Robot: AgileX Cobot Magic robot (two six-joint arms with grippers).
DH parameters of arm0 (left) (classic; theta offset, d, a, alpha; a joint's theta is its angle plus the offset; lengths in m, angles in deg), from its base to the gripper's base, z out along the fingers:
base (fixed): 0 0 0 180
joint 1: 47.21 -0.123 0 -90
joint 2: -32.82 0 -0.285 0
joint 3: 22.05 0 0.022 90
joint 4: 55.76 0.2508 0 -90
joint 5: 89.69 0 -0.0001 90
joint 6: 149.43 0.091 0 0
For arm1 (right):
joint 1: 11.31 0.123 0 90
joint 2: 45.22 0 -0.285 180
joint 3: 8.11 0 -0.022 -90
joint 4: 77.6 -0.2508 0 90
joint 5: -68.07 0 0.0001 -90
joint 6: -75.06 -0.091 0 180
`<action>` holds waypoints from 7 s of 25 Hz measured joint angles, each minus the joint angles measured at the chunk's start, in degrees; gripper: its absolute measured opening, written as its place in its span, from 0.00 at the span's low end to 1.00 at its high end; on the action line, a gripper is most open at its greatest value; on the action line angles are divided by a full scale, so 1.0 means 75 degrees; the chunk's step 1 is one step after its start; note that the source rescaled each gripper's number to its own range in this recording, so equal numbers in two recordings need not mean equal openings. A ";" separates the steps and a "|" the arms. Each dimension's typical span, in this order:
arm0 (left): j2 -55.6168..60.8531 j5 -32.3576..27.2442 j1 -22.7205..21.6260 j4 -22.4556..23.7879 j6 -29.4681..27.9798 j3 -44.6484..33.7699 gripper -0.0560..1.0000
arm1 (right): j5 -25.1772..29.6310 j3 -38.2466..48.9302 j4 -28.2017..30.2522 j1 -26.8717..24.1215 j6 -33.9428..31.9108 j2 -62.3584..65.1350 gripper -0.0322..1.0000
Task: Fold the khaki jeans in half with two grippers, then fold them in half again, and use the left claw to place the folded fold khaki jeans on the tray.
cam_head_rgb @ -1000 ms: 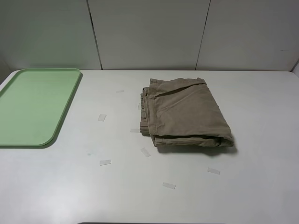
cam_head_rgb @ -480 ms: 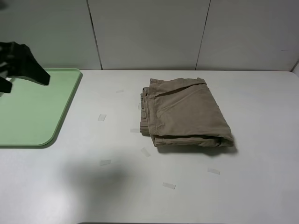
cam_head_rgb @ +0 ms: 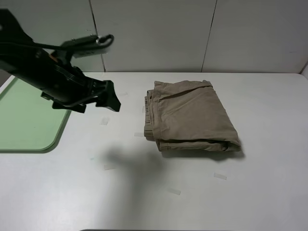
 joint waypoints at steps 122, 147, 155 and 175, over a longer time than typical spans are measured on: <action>-0.3497 -0.1622 -0.5202 0.6585 0.0157 0.3549 0.12 | 0.0000 0.0000 -0.0041 0.0000 0.0000 0.0015 1.00; -0.3500 0.0074 -0.5555 0.6037 0.0179 0.3452 0.96 | 0.0000 0.0000 -0.0041 0.0000 0.0000 0.0015 1.00; -0.3229 -0.1107 -0.5555 0.5363 0.0161 0.3451 1.00 | 0.0000 0.0000 -0.0041 0.0000 0.0000 0.0023 1.00; -0.1152 -0.4856 -0.5555 0.2909 0.0009 0.3445 0.92 | 0.0000 0.0000 -0.0041 0.0000 0.0000 0.0023 1.00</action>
